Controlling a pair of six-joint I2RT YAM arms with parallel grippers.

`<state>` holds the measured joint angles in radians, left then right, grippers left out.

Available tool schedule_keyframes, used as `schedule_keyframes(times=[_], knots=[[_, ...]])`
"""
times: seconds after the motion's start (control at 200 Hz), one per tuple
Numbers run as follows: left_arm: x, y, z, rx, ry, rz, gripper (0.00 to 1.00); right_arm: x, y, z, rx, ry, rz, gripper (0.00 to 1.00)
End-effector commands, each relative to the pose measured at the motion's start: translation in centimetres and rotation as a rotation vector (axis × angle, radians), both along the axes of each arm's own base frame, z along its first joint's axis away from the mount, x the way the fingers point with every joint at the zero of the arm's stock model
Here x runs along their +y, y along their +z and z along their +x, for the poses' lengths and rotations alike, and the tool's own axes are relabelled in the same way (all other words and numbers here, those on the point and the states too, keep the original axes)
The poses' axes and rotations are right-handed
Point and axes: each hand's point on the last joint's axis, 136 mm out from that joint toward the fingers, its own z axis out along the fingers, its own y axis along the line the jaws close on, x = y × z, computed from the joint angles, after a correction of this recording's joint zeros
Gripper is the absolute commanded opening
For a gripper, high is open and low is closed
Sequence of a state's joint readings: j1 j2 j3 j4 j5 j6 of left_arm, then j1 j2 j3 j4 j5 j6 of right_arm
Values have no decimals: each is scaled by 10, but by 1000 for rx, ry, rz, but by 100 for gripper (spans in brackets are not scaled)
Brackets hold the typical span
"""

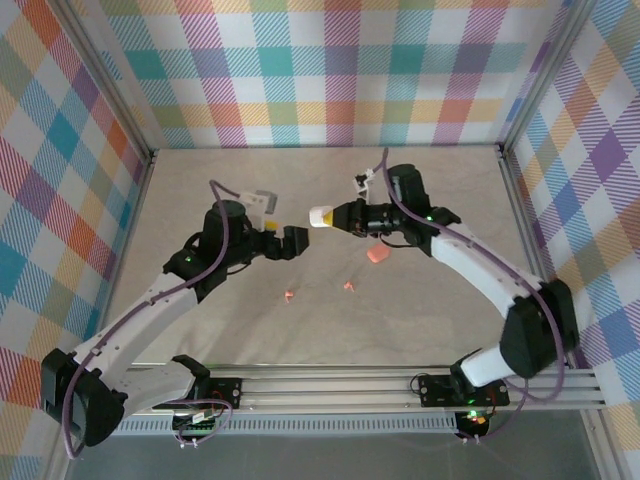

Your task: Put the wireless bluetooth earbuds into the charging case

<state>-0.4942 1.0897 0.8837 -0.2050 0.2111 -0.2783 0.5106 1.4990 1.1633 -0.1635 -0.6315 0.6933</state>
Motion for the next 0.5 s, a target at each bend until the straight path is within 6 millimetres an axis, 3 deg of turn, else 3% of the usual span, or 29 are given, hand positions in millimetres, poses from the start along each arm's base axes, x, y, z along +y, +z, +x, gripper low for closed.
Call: schedule_keyframes(times=[0.0, 0.105, 0.315, 0.495], knots=[[48, -32, 9, 114, 214, 13, 100, 11, -23, 22, 60, -2, -22, 10], [64, -48, 6, 184, 245, 4, 100, 27, -52, 42, 129, 18, -40, 11], [75, -61, 5, 272, 246, -46, 100, 63, -104, 82, 231, 41, -67, 12], [84, -72, 7, 265, 275, -26, 100, 110, -146, 95, 310, 109, -89, 13]])
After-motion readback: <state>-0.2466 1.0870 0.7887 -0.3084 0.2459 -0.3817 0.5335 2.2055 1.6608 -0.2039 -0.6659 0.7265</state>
